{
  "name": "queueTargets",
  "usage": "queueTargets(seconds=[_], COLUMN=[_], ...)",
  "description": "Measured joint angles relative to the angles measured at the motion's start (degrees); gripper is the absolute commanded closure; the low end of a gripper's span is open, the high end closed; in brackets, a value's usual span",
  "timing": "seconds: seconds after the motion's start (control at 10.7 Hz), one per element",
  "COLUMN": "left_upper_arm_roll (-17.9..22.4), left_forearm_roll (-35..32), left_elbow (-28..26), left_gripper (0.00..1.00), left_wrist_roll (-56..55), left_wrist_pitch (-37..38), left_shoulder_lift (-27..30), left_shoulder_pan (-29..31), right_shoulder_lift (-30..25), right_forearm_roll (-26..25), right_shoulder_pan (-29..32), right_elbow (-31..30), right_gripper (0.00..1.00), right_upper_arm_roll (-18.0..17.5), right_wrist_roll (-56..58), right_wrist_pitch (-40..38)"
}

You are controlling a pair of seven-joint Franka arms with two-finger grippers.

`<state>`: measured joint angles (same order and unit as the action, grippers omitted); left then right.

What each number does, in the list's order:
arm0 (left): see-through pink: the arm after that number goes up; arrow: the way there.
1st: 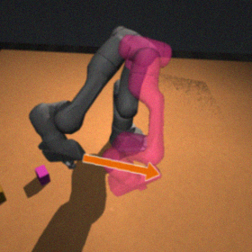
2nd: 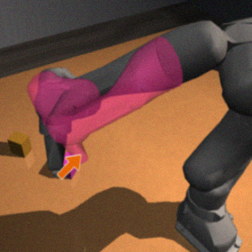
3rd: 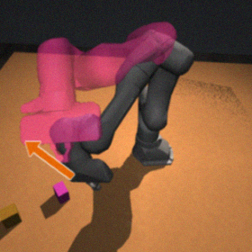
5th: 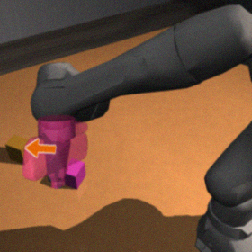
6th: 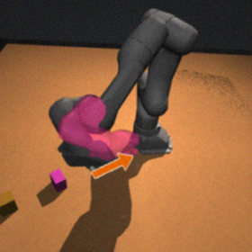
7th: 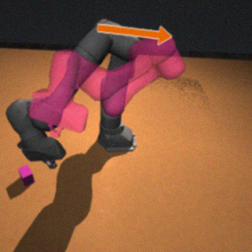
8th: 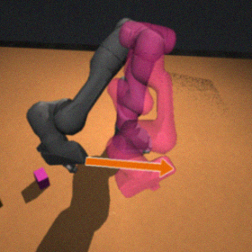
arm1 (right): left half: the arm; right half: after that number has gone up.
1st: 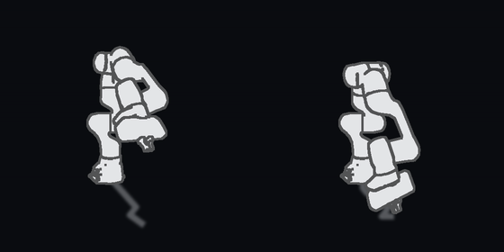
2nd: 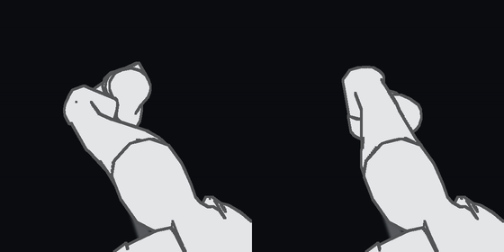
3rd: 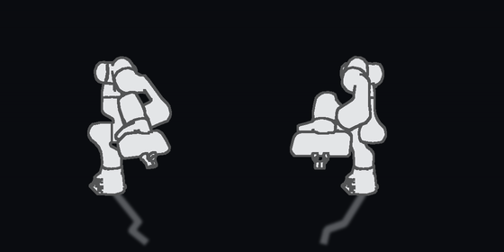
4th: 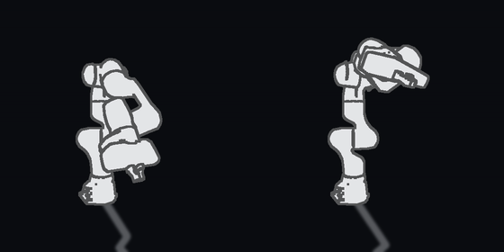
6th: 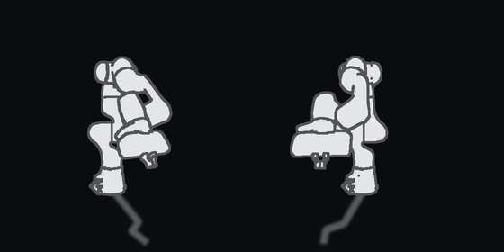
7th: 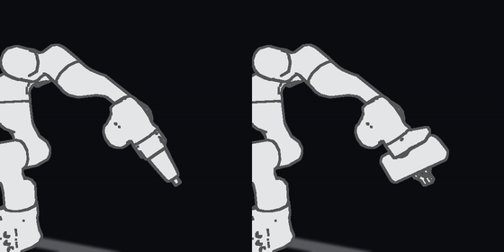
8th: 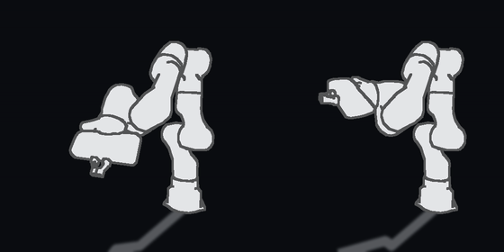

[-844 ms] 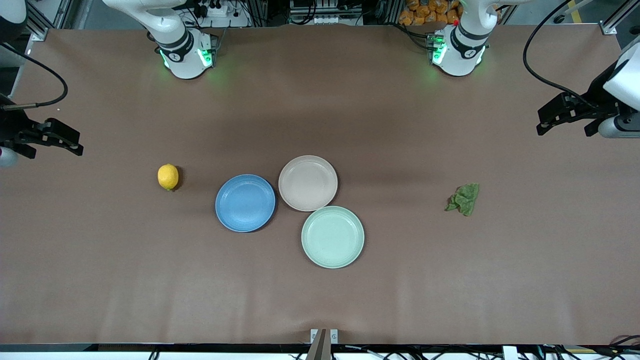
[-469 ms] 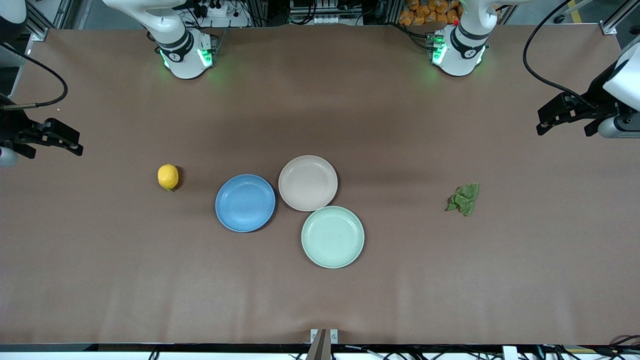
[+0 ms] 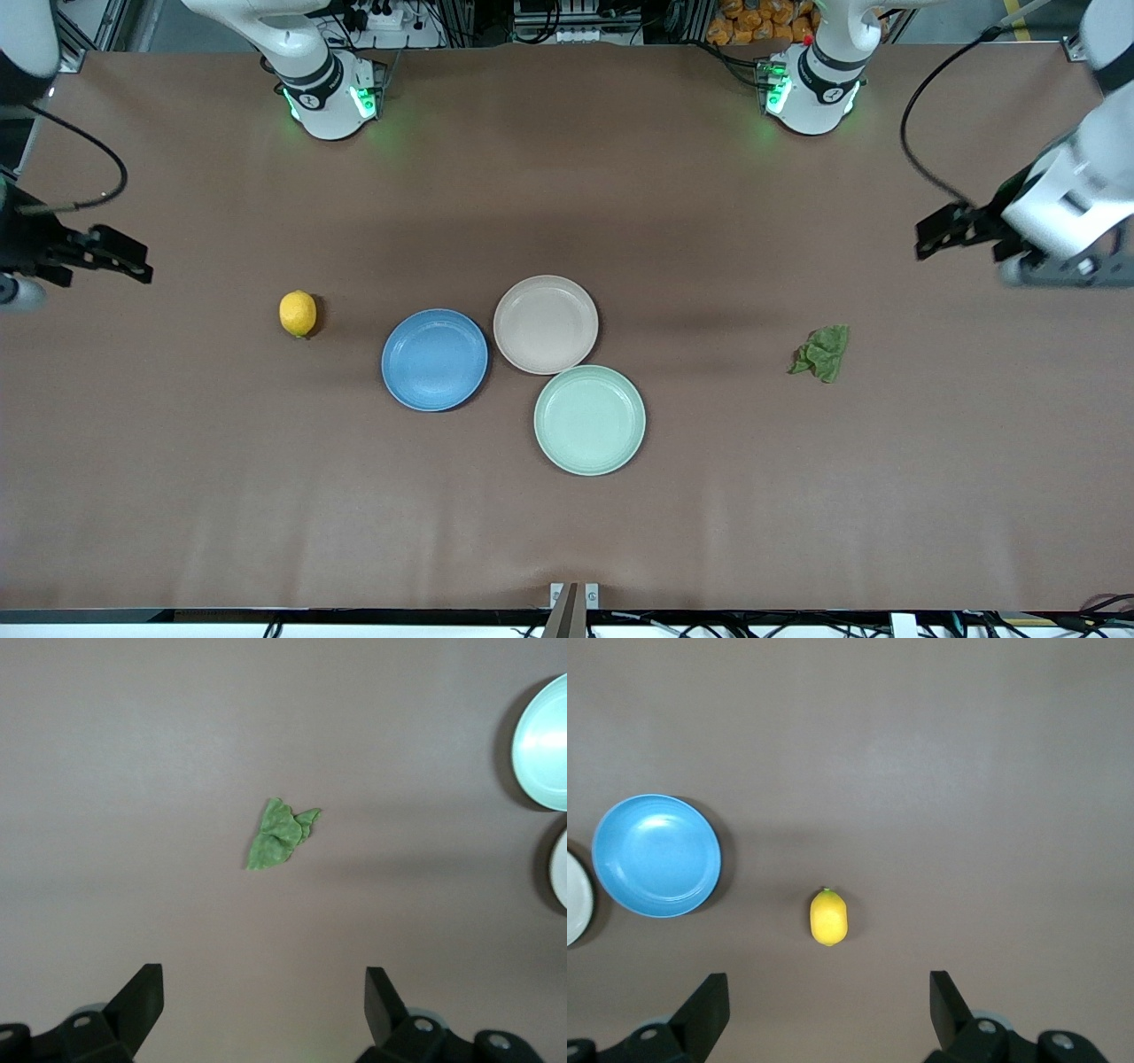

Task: Place lemon and lettuce in plates
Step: 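Reach the right gripper to the lemon while the left gripper reaches the lettuce, then grasp the lemon with the right gripper while the left gripper grasps the lettuce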

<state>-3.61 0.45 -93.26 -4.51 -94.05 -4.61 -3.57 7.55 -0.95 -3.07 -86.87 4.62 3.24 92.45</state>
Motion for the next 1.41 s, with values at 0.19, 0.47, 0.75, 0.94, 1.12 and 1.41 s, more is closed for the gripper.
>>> queueTargets(seconds=[0.19, 0.47, 0.75, 0.94, 1.12, 1.41], left_upper_arm_roll=[-0.7, -1.0, -0.9, -0.6, -0.6, -0.3], left_forearm_roll=[-1.9, -3.6, -3.6, -3.6, -3.6, -3.6], left_elbow=[-3.4, -4.8, -5.0, -5.1, -5.4, -12.0], left_gripper=[0.00, 0.00, 0.00, 0.00, 0.00, 0.00], left_wrist_roll=[0.0, 0.0, 0.0, 0.0, 0.0, 0.0], left_wrist_pitch=[-3.9, -6.3, -9.0, -11.9, -15.3, -26.1], left_shoulder_lift=[-2.7, -6.7, -10.9, -13.9, -17.0, -19.6], left_shoulder_pan=[-0.8, -2.1, -2.5, -2.2, -2.3, -1.7], right_shoulder_lift=[0.7, 1.3, 2.8, 5.5, 8.2, 10.5], right_forearm_roll=[0.0, 0.3, 1.7, 1.8, 1.9, 1.9], right_shoulder_pan=[0.4, 0.3, -0.6, -1.4, -1.5, -1.9], right_elbow=[-5.9, -18.4, -29.9, -32.5, -33.1, -37.0], right_gripper=[0.00, 0.00, 0.00, 0.00, 0.00, 0.00], right_upper_arm_roll=[0.1, -0.2, -0.6, -0.6, -0.6, -0.6], right_wrist_roll=[0.0, 0.0, -0.2, -0.3, -0.4, -0.3], right_wrist_pitch=[4.4, 14.7, 25.6, 27.7, 29.8, 36.3])
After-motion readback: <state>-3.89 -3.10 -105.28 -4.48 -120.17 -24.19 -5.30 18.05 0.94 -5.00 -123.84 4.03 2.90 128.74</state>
